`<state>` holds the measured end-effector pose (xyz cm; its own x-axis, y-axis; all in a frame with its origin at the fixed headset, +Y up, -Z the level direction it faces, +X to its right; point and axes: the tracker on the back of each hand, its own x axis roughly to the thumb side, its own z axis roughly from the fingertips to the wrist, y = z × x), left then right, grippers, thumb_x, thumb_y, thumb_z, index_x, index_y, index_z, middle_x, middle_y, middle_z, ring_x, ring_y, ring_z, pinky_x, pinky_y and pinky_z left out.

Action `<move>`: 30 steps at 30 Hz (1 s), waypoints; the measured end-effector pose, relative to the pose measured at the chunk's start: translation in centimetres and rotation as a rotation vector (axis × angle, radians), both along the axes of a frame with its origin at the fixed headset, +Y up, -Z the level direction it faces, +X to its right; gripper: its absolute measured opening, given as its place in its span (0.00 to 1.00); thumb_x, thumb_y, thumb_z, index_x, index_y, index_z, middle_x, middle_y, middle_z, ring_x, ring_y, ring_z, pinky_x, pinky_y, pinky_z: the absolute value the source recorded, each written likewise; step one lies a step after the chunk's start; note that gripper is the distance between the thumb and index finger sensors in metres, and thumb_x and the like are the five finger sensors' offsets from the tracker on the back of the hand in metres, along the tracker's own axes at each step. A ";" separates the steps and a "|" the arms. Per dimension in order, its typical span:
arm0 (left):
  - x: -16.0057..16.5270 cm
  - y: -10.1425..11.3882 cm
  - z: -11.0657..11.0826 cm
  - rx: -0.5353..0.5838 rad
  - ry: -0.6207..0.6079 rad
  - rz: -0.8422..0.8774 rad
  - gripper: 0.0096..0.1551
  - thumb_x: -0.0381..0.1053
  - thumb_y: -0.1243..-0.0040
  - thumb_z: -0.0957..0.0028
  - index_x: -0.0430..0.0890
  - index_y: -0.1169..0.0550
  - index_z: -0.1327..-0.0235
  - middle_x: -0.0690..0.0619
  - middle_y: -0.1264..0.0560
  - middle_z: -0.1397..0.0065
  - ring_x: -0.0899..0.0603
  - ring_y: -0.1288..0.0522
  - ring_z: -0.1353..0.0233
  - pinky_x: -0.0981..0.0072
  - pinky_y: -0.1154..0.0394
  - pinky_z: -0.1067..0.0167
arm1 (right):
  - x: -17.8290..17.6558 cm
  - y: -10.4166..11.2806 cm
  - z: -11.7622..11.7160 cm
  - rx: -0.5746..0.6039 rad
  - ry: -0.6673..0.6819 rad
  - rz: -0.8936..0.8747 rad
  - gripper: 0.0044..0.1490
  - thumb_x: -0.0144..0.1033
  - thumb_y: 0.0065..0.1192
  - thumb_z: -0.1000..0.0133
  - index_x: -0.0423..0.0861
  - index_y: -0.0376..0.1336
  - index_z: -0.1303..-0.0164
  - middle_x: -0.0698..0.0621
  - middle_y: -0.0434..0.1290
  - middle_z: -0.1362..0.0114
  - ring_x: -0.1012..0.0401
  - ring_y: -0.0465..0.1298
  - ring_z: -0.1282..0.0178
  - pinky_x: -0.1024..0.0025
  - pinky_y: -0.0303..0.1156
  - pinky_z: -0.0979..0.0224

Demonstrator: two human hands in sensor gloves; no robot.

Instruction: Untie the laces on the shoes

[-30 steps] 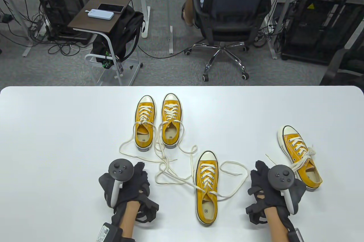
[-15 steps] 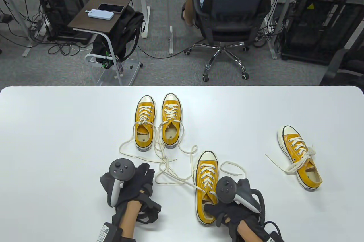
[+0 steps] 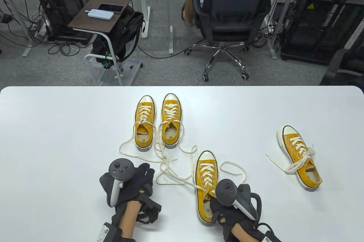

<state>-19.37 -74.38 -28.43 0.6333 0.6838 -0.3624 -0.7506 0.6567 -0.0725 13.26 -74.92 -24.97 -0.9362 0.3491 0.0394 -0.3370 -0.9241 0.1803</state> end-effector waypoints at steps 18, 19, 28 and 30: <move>-0.9 0.0 -0.1 -0.010 0.039 0.030 0.34 0.59 0.46 0.45 0.49 0.25 0.25 0.36 0.31 0.23 0.27 0.30 0.31 0.39 0.29 0.41 | 2.2 8.8 -9.5 0.303 -0.207 -0.085 0.31 0.43 0.68 0.47 0.34 0.71 0.43 0.48 0.85 0.79 0.56 0.83 0.89 0.68 0.77 0.88; -1.0 0.0 -0.1 -0.008 0.041 0.034 0.34 0.58 0.46 0.45 0.49 0.25 0.25 0.36 0.31 0.23 0.27 0.30 0.32 0.39 0.29 0.41 | 2.1 9.1 -10.6 0.303 -0.216 -0.071 0.30 0.43 0.68 0.47 0.35 0.71 0.43 0.48 0.85 0.79 0.56 0.83 0.89 0.68 0.77 0.88; -1.3 0.1 -0.1 -0.018 0.050 0.041 0.34 0.59 0.46 0.45 0.49 0.25 0.25 0.36 0.31 0.23 0.27 0.30 0.31 0.38 0.29 0.41 | 1.2 7.8 -18.5 0.262 -0.298 0.015 0.29 0.44 0.69 0.48 0.38 0.71 0.44 0.48 0.84 0.78 0.55 0.83 0.87 0.67 0.76 0.86; -1.4 0.2 -0.1 -0.018 0.055 0.042 0.34 0.59 0.46 0.45 0.49 0.25 0.25 0.36 0.31 0.23 0.27 0.30 0.31 0.39 0.29 0.41 | 1.0 6.9 -19.9 0.235 -0.308 0.026 0.29 0.44 0.69 0.48 0.38 0.72 0.44 0.48 0.84 0.78 0.55 0.83 0.87 0.67 0.76 0.86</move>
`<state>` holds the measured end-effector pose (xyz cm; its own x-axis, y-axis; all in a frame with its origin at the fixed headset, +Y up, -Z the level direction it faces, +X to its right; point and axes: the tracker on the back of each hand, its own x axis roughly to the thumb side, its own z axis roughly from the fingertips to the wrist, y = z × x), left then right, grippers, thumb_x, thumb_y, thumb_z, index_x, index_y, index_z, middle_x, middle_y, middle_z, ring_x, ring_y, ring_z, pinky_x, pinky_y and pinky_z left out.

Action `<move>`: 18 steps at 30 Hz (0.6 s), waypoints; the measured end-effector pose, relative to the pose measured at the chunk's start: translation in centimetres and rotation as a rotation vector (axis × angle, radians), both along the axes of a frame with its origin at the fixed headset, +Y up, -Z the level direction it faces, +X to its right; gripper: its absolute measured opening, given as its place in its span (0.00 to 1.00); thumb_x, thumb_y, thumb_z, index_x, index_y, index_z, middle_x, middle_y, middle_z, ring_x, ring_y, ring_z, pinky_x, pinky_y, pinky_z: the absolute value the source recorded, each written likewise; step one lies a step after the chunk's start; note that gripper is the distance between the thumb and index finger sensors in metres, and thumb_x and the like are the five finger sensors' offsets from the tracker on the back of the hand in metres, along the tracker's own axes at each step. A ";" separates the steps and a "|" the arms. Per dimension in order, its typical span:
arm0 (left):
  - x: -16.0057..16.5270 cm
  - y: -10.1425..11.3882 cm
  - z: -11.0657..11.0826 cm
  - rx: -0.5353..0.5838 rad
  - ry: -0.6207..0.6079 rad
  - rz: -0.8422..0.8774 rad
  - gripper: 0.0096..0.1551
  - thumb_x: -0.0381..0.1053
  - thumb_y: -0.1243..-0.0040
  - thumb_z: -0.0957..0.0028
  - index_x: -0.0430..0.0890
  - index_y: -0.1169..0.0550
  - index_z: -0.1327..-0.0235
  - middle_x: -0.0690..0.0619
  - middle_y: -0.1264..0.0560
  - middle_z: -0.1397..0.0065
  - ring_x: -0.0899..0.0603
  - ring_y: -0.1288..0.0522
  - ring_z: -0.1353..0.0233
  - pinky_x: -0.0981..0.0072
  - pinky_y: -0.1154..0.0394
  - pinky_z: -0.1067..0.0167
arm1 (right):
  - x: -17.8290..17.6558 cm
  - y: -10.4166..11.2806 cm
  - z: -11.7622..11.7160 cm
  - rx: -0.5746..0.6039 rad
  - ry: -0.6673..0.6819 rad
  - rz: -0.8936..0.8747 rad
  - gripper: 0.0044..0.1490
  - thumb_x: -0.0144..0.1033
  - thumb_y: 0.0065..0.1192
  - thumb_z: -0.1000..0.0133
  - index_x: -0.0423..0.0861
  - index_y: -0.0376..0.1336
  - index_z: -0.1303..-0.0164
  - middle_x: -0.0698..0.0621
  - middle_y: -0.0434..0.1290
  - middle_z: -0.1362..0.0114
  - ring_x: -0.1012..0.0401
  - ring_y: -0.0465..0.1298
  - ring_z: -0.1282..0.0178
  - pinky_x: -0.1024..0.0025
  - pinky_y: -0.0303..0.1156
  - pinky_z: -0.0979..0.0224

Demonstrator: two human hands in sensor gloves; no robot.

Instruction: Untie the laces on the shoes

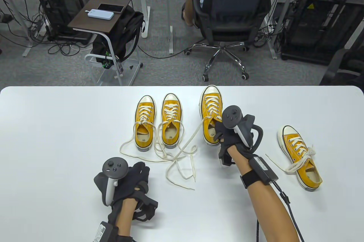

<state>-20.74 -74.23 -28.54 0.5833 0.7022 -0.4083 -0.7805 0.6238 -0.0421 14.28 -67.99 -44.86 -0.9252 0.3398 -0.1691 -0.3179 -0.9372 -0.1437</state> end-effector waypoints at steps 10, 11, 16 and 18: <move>-0.4 -0.1 -0.2 -0.023 0.016 -0.005 0.34 0.59 0.46 0.45 0.49 0.25 0.25 0.36 0.31 0.23 0.26 0.30 0.31 0.38 0.29 0.40 | -1.3 -4.9 -4.6 -0.093 -0.029 -0.003 0.29 0.45 0.69 0.48 0.38 0.71 0.44 0.48 0.84 0.77 0.54 0.83 0.86 0.66 0.77 0.85; -0.4 -0.1 -0.2 -0.026 0.017 -0.008 0.34 0.59 0.46 0.45 0.48 0.25 0.25 0.36 0.31 0.23 0.26 0.30 0.31 0.38 0.29 0.40 | -1.3 -5.4 -4.9 -0.101 -0.034 -0.007 0.29 0.45 0.69 0.48 0.38 0.71 0.44 0.48 0.84 0.77 0.54 0.83 0.86 0.66 0.77 0.85; -0.3 -0.2 -0.3 -0.036 0.009 -0.018 0.34 0.59 0.46 0.44 0.48 0.25 0.25 0.36 0.31 0.23 0.26 0.30 0.31 0.38 0.29 0.40 | -1.3 -7.1 -5.2 -0.127 -0.034 -0.013 0.29 0.45 0.68 0.48 0.39 0.71 0.43 0.48 0.84 0.76 0.54 0.83 0.85 0.66 0.77 0.84; -0.2 -0.2 -0.4 -0.041 0.004 -0.022 0.34 0.59 0.46 0.45 0.48 0.25 0.25 0.36 0.31 0.23 0.26 0.30 0.31 0.38 0.29 0.40 | -1.2 -7.5 -5.1 -0.132 -0.039 -0.023 0.30 0.46 0.68 0.48 0.39 0.70 0.42 0.49 0.84 0.75 0.54 0.83 0.84 0.66 0.77 0.83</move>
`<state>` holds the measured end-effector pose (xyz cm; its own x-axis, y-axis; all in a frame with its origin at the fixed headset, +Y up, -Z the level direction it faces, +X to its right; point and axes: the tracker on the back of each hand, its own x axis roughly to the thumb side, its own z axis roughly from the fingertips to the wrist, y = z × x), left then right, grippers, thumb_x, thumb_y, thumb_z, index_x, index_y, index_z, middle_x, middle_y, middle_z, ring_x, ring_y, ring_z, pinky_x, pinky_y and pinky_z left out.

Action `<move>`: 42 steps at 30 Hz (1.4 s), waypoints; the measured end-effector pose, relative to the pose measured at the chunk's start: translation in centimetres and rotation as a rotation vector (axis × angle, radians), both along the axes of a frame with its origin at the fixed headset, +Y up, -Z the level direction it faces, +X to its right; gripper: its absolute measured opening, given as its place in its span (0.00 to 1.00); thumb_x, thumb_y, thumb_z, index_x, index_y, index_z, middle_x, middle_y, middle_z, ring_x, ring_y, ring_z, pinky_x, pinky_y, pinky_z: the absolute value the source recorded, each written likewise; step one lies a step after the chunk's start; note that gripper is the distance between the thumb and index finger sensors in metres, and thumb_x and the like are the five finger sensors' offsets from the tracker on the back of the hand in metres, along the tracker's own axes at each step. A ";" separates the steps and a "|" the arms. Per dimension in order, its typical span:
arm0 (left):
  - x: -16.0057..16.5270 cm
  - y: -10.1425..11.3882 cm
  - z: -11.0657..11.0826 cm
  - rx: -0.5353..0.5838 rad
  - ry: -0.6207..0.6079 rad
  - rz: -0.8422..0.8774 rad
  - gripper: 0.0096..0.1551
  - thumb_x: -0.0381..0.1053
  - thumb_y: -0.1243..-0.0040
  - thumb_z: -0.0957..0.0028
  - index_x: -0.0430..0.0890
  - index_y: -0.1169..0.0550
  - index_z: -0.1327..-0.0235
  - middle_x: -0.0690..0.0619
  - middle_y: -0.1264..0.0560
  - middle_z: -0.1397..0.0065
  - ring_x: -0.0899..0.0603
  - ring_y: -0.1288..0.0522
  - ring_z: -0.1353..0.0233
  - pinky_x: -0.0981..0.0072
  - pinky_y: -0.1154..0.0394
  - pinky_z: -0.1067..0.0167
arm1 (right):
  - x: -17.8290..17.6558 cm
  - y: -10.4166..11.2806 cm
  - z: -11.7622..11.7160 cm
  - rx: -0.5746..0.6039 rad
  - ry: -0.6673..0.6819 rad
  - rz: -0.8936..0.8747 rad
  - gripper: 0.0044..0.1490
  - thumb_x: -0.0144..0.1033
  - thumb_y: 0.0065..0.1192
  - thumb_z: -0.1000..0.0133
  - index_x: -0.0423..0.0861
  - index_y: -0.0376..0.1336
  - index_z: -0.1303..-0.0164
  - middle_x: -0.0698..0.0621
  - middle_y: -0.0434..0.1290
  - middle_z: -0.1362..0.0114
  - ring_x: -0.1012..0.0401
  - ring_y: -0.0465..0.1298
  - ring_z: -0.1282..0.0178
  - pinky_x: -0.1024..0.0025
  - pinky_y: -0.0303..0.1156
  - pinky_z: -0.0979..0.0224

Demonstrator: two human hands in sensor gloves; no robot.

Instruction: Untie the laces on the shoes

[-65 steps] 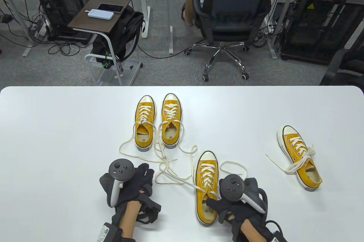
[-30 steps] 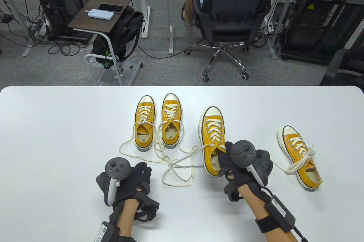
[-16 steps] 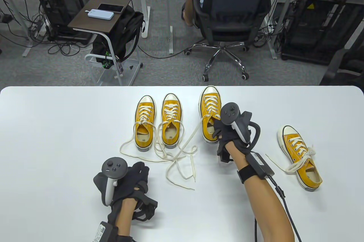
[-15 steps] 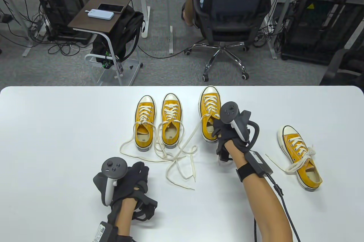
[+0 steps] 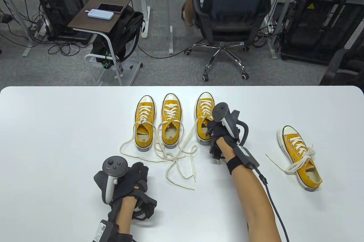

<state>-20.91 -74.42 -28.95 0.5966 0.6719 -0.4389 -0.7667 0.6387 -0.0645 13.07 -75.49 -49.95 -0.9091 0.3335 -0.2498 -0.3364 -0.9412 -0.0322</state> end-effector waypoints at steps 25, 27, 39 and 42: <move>1.6 1.1 0.9 0.054 -0.095 0.050 0.35 0.59 0.46 0.44 0.49 0.25 0.25 0.36 0.31 0.23 0.26 0.30 0.31 0.39 0.29 0.41 | 13.5 12.0 13.6 0.051 -0.127 0.272 0.39 0.57 0.63 0.49 0.45 0.66 0.33 0.42 0.83 0.52 0.46 0.82 0.64 0.56 0.77 0.66; 1.6 1.1 1.0 0.050 -0.097 0.052 0.35 0.59 0.46 0.44 0.49 0.25 0.25 0.36 0.31 0.23 0.26 0.30 0.31 0.39 0.29 0.41 | 15.5 11.9 14.7 0.048 -0.169 0.289 0.39 0.57 0.63 0.49 0.46 0.66 0.33 0.42 0.82 0.52 0.46 0.82 0.64 0.56 0.77 0.65; 1.7 1.0 1.0 0.036 -0.103 0.042 0.35 0.59 0.46 0.44 0.49 0.25 0.24 0.36 0.31 0.23 0.26 0.30 0.31 0.39 0.29 0.41 | 25.5 5.7 20.6 -0.281 -0.309 0.263 0.42 0.59 0.67 0.51 0.55 0.62 0.27 0.28 0.63 0.25 0.37 0.71 0.41 0.42 0.69 0.44; 1.8 0.9 0.9 0.031 -0.103 0.035 0.35 0.59 0.46 0.44 0.49 0.25 0.24 0.36 0.31 0.23 0.26 0.30 0.31 0.39 0.29 0.41 | 26.4 4.0 21.0 -0.319 -0.320 0.235 0.42 0.57 0.69 0.52 0.56 0.61 0.27 0.29 0.64 0.25 0.37 0.72 0.41 0.42 0.69 0.44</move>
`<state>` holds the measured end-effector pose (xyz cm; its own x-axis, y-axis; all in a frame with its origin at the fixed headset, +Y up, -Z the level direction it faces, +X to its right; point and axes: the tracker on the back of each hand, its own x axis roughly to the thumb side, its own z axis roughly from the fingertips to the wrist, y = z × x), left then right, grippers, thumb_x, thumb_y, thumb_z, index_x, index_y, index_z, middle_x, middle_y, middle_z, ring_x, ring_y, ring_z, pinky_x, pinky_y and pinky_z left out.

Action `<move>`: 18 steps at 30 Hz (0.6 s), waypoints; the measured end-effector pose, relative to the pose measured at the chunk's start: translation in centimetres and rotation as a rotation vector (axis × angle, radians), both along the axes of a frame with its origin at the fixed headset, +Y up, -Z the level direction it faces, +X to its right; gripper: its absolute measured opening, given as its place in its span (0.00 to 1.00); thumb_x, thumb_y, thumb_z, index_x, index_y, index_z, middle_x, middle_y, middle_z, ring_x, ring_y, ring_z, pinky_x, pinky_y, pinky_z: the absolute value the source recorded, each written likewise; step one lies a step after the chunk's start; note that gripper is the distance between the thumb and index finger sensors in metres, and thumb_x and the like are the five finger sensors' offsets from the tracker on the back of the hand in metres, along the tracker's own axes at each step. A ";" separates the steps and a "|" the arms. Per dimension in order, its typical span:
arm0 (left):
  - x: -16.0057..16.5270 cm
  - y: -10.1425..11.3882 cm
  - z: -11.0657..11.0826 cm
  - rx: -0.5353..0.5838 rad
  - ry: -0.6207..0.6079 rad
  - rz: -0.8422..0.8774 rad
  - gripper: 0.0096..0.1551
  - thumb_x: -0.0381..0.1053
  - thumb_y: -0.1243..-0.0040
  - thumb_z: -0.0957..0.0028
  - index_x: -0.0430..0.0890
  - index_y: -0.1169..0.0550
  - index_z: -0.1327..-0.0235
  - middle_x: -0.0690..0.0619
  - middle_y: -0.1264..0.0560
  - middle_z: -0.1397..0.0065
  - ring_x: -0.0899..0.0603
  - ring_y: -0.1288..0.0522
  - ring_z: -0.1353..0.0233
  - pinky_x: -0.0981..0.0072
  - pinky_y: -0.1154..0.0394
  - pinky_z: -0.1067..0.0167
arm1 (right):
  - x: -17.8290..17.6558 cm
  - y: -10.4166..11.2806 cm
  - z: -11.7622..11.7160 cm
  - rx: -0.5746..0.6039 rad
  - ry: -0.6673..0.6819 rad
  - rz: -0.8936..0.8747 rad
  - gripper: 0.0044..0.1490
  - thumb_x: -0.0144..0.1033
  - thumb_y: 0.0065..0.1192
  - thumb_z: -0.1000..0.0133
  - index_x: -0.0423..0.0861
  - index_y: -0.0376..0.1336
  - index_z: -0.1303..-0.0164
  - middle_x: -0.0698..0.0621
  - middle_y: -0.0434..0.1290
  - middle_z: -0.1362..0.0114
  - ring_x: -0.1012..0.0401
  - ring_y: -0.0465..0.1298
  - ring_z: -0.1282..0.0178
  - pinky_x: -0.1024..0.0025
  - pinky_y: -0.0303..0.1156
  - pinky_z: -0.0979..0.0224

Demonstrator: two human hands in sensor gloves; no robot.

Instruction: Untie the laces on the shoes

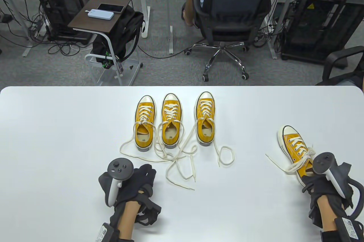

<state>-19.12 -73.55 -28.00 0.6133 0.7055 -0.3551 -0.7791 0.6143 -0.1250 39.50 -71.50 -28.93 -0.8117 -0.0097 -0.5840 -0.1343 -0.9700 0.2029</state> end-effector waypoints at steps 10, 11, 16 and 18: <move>0.1 -0.6 -0.2 -0.028 -0.004 -0.032 0.35 0.59 0.46 0.44 0.49 0.25 0.24 0.36 0.31 0.23 0.26 0.30 0.31 0.39 0.29 0.41 | 0.0 -3.1 -0.2 0.043 0.050 0.068 0.27 0.49 0.72 0.54 0.55 0.72 0.44 0.39 0.79 0.43 0.43 0.80 0.54 0.46 0.74 0.52; 0.1 -0.6 -0.2 -0.029 -0.004 -0.034 0.35 0.59 0.46 0.44 0.48 0.25 0.24 0.36 0.31 0.23 0.26 0.30 0.31 0.39 0.29 0.40 | 0.0 -3.0 -0.1 0.043 0.056 0.075 0.27 0.49 0.72 0.54 0.55 0.72 0.45 0.40 0.80 0.44 0.43 0.80 0.55 0.46 0.74 0.52; 0.2 -0.6 -0.2 -0.031 -0.004 -0.041 0.35 0.59 0.46 0.45 0.48 0.25 0.25 0.35 0.31 0.23 0.26 0.30 0.31 0.39 0.29 0.41 | -1.0 -1.8 0.2 0.178 0.140 0.092 0.26 0.52 0.71 0.56 0.55 0.75 0.49 0.41 0.82 0.52 0.46 0.81 0.59 0.49 0.75 0.54; 0.2 -0.6 -0.2 -0.032 -0.005 -0.042 0.35 0.59 0.46 0.44 0.49 0.25 0.24 0.36 0.31 0.23 0.26 0.30 0.31 0.39 0.29 0.41 | -1.8 -1.0 0.2 0.221 0.187 0.103 0.26 0.54 0.70 0.56 0.55 0.75 0.51 0.43 0.83 0.55 0.47 0.81 0.61 0.50 0.75 0.55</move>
